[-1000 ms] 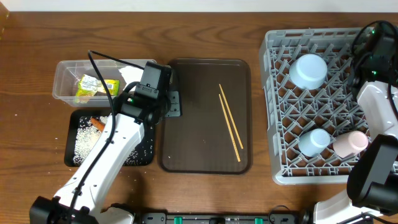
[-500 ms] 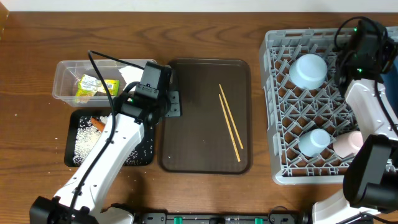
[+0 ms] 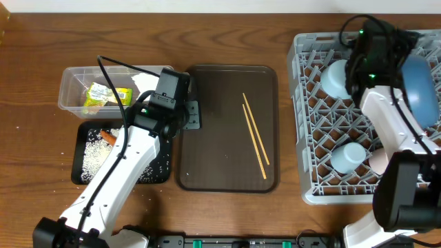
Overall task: Sort waste into correct bins and load items into the dishwasher rack
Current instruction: 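Stand the blue plate upright in the rack and release it, then move the right gripper left over the chopsticks on the brown tray, then lower the right gripper and pinch one wooden chopstick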
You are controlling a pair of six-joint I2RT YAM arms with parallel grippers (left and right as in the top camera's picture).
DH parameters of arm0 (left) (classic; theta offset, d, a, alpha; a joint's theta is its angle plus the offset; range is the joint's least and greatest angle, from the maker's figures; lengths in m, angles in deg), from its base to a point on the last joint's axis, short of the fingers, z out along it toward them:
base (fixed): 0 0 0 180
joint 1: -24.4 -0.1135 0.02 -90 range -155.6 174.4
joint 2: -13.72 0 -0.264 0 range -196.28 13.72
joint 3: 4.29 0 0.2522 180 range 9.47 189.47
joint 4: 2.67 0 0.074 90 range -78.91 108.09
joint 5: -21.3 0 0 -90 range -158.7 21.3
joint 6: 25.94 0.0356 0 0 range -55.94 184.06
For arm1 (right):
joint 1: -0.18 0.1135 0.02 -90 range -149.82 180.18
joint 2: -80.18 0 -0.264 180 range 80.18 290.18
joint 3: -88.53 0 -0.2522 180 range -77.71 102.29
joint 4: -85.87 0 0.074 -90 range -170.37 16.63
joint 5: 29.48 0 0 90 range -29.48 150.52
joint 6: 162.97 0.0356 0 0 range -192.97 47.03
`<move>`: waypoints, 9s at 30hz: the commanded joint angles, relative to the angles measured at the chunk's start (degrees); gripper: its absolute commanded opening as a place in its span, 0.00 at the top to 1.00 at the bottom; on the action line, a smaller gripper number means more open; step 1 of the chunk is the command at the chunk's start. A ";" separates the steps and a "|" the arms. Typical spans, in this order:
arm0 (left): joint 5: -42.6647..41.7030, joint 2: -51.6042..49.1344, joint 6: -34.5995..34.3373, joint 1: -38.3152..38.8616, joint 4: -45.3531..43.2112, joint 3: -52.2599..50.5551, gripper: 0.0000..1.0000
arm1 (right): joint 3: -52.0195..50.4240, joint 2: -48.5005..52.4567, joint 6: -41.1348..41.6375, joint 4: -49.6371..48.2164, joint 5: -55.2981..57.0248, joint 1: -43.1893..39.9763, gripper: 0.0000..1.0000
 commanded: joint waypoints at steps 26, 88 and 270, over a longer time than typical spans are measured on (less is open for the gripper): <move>0.74 -0.13 0.83 -0.13 0.39 0.61 0.47 | 0.00 0.24 17.81 -0.09 -4.94 3.91 0.01; 0.68 -0.13 -3.98 -14.53 1.01 0.63 0.47 | 0.50 6.84 94.12 23.26 -46.88 41.35 0.99; -1.25 -0.13 -3.98 -14.49 1.88 0.63 0.46 | -6.99 8.28 90.73 32.65 -46.88 33.42 0.99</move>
